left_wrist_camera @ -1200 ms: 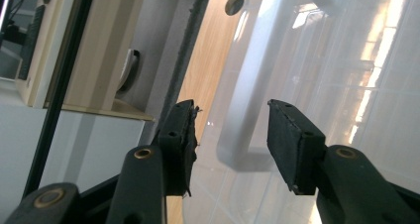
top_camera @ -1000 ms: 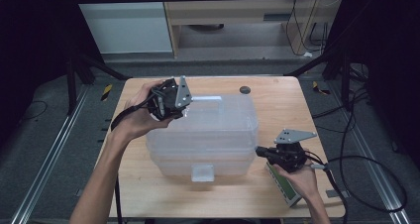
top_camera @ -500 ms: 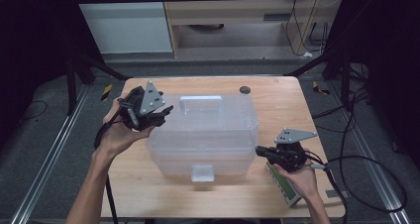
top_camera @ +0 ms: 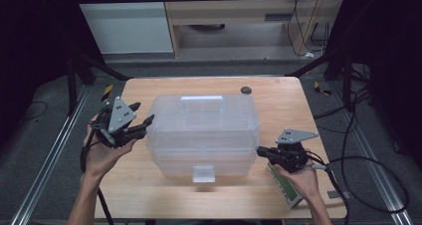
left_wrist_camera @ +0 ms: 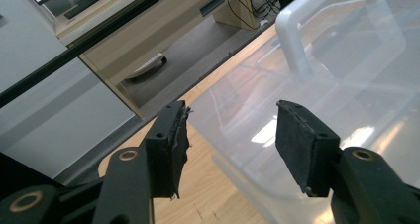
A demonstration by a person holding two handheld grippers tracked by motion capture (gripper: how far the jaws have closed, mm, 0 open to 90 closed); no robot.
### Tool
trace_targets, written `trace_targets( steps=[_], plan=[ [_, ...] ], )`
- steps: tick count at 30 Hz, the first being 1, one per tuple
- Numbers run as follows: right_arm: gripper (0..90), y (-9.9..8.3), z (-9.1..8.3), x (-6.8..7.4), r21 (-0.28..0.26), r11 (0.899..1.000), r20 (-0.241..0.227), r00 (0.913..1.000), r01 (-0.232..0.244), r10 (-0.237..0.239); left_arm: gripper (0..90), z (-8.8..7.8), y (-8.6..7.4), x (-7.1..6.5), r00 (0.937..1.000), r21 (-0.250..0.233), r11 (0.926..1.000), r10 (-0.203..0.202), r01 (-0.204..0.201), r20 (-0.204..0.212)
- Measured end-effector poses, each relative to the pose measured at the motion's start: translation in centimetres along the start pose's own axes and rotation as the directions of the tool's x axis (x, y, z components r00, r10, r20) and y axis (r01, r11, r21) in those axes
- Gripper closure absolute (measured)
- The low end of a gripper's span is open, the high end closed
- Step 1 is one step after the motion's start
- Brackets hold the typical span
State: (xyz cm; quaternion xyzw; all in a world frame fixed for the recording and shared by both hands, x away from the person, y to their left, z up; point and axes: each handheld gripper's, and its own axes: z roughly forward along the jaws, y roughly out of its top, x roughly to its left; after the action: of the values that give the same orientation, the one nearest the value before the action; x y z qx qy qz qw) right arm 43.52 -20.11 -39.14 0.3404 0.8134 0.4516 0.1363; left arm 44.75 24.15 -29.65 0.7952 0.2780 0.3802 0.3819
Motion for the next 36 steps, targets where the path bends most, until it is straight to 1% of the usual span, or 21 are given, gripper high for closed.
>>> trace_targets(
  steps=[1,3,4,5,6,7,9,10,11,12,13,15,16,17,20,22,29,36],
  plan=[
    [90.0,0.0,0.0,0.0,-0.003,1.0,0.001,1.0,0.001,-0.001,44.6,-0.4,-0.9,0.0,0.9995,0.0,0.9995,-0.031,0.031,-0.007],
    [90.0,0.0,0.0,0.0,-0.004,1.0,0.002,1.0,0.001,-0.001,44.2,-0.9,-1.7,0.1,0.9982,-0.015,0.9982,-0.059,0.059,-0.008],
    [90.0,0.1,0.0,0.0,-0.001,1.0,0.002,1.0,0.001,-0.001,44.3,-0.9,-1.7,0.1,0.9982,-0.015,0.9982,-0.059,0.059,-0.008],
    [90.0,0.1,0.0,0.0,0.0,1.0,0.004,1.0,0.003,-0.003,44.0,-1.4,-2.4,0.2,0.9962,-0.024,0.9961,-0.085,0.085,-0.018],
    [90.0,0.1,0.0,0.0,0.0,1.0,0.004,1.0,0.003,-0.003,44.0,-1.4,-2.4,0.2,0.9962,-0.024,0.9961,-0.085,0.085,-0.018],
    [90.0,0.1,0.0,0.0,-0.001,1.0,0.002,1.0,0.002,-0.002,44.0,-1.9,-3.1,0.2,0.9944,-0.027,0.9945,-0.102,0.102,-0.026],
    [90.0,0.1,0.0,0.0,-0.001,1.0,0.003,1.0,0.002,-0.002,43.8,-2.0,-3.4,0.2,0.9938,-0.03,0.9938,-0.107,0.107,-0.028],
    [90.0,0.1,0.0,0.0,0.0,1.0,0.004,1.0,0.003,-0.003,43.9,-2.4,-3.9,0.3,0.9912,-0.044,0.9912,-0.127,0.125,-0.037],
    [90.0,0.1,0.0,0.0,0.0,1.0,0.004,1.0,0.003,-0.003,43.9,-2.5,-4.1,0.3,0.9894,-0.05,0.9891,-0.141,0.139,-0.037],
    [90.0,0.1,0.0,0.0,0.0,1.0,0.004,1.0,0.003,-0.003,43.9,-2.5,-4.1,0.3,0.9894,-0.05,0.9891,-0.141,0.139,-0.037],
    [90.0,0.1,0.0,0.0,-0.001,1.0,0.005,1.0,0.003,-0.003,44.0,-2.7,-4.5,0.4,0.9884,-0.065,0.9876,-0.146,0.143,-0.043],
    [90.0,0.1,-0.1,0.0,0.0,1.0,0.006,1.0,0.003,-0.003,43.9,-2.8,-4.9,0.4,0.9871,-0.063,0.9869,-0.152,0.149,-0.049],
    [90.0,0.1,-0.1,0.1,0.0,1.0,0.007,1.0,0.003,-0.003,43.9,-2.8,-5.2,0.3,0.9865,-0.057,0.9865,-0.156,0.154,-0.048],
    [90.0,0.1,-0.1,0.1,0.0,1.0,0.008,1.0,0.002,-0.002,43.6,-2.9,-5.5,0.1,0.984,-0.046,0.9843,-0.172,0.17,-0.046],
    [90.0,0.1,-0.1,0.0,-0.002,1.0,0.007,1.0,0.004,-0.004,43.1,-2.8,-6.3,-0.1,0.9837,-0.018,0.9847,-0.174,0.173,-0.046],
    [90.0,0.2,-0.1,0.0,-0.005,1.0,0.007,0.9999,0.007,-0.007,43.0,-2.8,-6.7,-0.2,0.9811,-0.014,0.9821,-0.188,0.188,-0.045],
    [90.0,0.2,-0.1,0.1,-0.015,1.0,0.013,0.9999,0.004,-0.004,41.7,-2.6,-8.0,-0.6,0.9776,0.023,0.9779,-0.207,0.208,-0.039],
    [90.0,0.3,-0.2,0.1,-0.024,1.0,0.014,0.9999,0.001,-0.001,40.7,-2.2,-9.1,-1.0,0.9743,0.044,0.9736,-0.223,0.224,-0.035]
  ],
)
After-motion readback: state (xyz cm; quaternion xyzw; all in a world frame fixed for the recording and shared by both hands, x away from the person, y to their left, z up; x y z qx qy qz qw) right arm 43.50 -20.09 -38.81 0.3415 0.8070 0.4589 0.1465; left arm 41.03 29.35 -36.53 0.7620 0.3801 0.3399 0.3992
